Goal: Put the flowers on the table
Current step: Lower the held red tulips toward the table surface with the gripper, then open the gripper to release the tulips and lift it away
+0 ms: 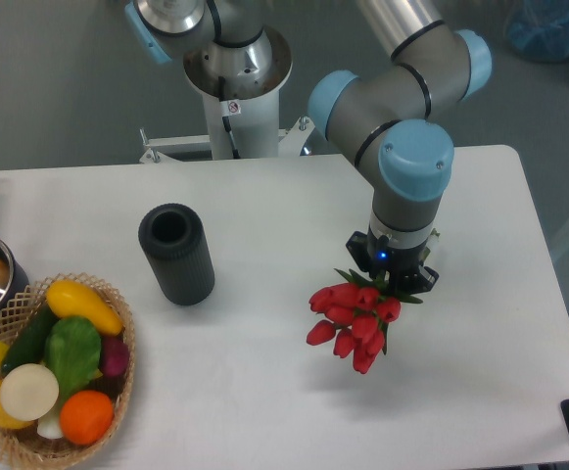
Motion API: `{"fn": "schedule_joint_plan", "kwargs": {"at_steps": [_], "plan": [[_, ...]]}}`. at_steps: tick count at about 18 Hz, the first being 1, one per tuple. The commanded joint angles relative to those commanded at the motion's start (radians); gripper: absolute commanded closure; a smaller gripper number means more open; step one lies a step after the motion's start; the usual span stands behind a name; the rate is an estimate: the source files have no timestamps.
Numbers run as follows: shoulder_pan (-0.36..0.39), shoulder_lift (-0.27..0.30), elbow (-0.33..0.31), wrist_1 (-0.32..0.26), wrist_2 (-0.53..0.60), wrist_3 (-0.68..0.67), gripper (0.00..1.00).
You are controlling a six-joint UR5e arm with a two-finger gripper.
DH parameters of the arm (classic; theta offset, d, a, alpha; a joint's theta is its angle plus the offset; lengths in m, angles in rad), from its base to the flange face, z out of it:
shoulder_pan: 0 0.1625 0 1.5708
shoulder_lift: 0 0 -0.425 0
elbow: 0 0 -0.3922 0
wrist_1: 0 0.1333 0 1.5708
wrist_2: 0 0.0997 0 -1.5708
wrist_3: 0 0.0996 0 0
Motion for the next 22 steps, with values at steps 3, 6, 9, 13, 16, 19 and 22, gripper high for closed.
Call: {"fn": "schedule_joint_plan", "kwargs": {"at_steps": [3,6,9,13,16,19,22], "plan": [[0.012,-0.017,0.0,0.028,0.006,0.003,0.89],[0.018,-0.031,-0.002,0.04,0.006,0.0,0.89],[0.023,-0.05,-0.014,0.041,-0.002,0.005,0.84],[0.018,-0.089,-0.018,0.094,-0.012,-0.006,0.74],[0.014,-0.097,-0.021,0.094,-0.044,-0.041,0.62],[0.011,-0.106,-0.021,0.095,-0.06,-0.046,0.34],[0.003,-0.098,-0.021,0.095,-0.06,-0.051,0.01]]}}
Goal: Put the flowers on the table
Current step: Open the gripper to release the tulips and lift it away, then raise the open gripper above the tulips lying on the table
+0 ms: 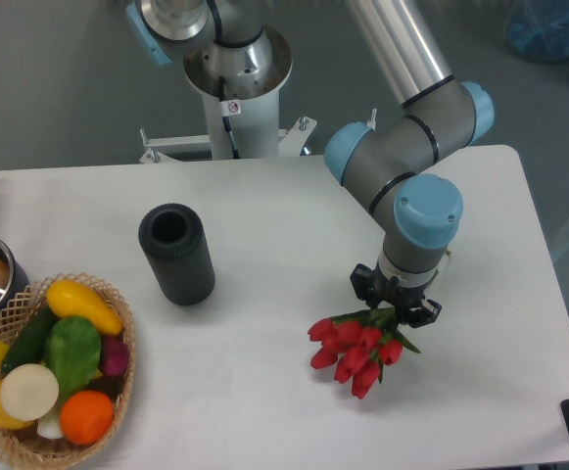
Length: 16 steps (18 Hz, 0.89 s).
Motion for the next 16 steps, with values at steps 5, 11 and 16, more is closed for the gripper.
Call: {"fn": "schedule_joint_plan", "kwargs": {"at_steps": [5,11,16], "plan": [[-0.012,0.049,-0.029,0.0,0.0,-0.002,0.0],[0.043,0.094,-0.029,0.005,-0.041,0.012,0.0],[0.08,0.123,-0.026,0.006,-0.046,0.179,0.0]]}}
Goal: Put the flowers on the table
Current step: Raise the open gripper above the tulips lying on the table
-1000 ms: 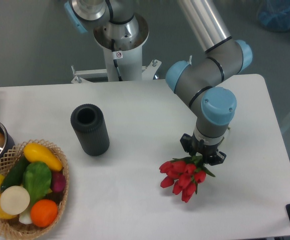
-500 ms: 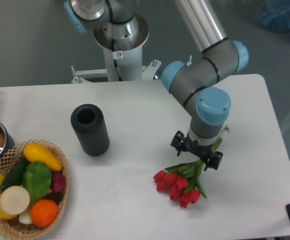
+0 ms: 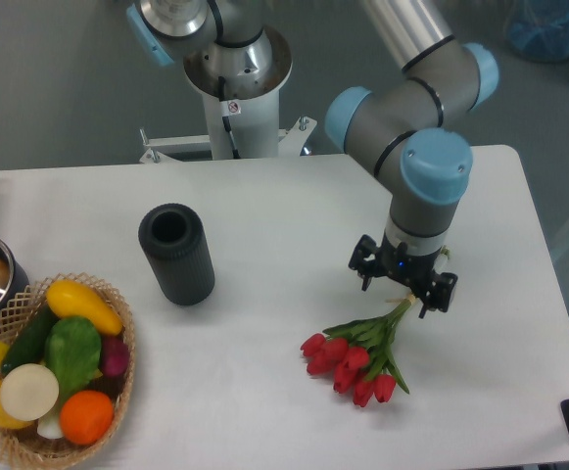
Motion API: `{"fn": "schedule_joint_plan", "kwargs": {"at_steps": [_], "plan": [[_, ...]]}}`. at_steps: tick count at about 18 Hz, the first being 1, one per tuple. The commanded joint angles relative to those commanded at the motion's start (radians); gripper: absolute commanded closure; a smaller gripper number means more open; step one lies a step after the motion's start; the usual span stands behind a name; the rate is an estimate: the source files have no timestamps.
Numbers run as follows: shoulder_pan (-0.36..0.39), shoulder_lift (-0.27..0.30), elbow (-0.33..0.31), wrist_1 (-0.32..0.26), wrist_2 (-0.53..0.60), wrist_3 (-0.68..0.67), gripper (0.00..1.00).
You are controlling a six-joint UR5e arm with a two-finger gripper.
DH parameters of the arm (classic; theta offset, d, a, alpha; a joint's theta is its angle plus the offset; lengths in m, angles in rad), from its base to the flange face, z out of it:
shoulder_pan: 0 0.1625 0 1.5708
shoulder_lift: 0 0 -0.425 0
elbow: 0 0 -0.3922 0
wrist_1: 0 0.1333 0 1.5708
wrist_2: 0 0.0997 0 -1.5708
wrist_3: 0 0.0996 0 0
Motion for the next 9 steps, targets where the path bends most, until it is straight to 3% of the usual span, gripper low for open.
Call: {"fn": "schedule_joint_plan", "kwargs": {"at_steps": [9], "plan": [[0.071,-0.006,0.028,0.009,0.009,0.027,0.0]]}}
